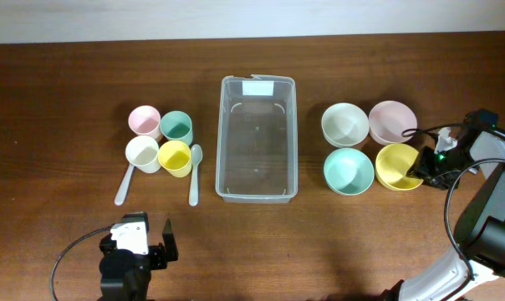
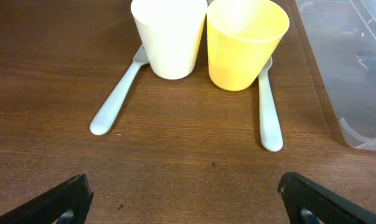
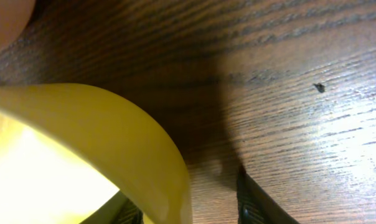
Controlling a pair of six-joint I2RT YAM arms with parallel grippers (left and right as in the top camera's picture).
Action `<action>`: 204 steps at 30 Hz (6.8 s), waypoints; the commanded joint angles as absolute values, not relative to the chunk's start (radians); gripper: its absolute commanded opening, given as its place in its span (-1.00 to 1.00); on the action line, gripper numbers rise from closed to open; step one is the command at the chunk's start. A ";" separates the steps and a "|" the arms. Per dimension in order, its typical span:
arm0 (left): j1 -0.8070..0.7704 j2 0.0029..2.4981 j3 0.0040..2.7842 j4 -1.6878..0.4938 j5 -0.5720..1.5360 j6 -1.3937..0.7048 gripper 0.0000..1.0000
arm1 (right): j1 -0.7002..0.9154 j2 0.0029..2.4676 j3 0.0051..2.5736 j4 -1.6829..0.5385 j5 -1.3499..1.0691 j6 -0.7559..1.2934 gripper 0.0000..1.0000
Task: Pack container
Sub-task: 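Move the right gripper to the yellow bowl and grasp its rim, then carry the yellow bowl into the clear container and release it, then move the right gripper to the green bowl and grasp its rim, then place the green bowl into the yellow bowl in the container, then move the right gripper to the pink bowl and grasp its rim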
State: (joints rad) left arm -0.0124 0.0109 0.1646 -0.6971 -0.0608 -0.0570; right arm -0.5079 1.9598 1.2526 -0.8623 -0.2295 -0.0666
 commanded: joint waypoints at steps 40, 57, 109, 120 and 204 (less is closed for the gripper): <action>-0.008 0.006 0.161 -0.696 -0.068 -0.052 0.99 | 0.116 1.641 1.670 -1.047 -0.447 0.276 -0.93; -0.008 0.006 0.161 -0.696 -0.068 -0.052 0.99 | 0.301 2.117 1.751 -0.571 -0.345 0.478 -0.92; -0.008 0.006 0.161 -0.696 -0.068 -0.052 0.99 | -0.191 1.773 1.309 -1.058 -0.303 0.113 0.25; -0.008 0.006 0.161 -0.696 -0.068 -0.052 0.99 | -0.190 1.774 1.034 -0.733 -0.311 0.177 -0.46; -0.008 0.006 0.161 -0.696 -0.068 -0.052 0.99 | -0.315 2.091 1.938 -1.237 -0.155 0.314 0.24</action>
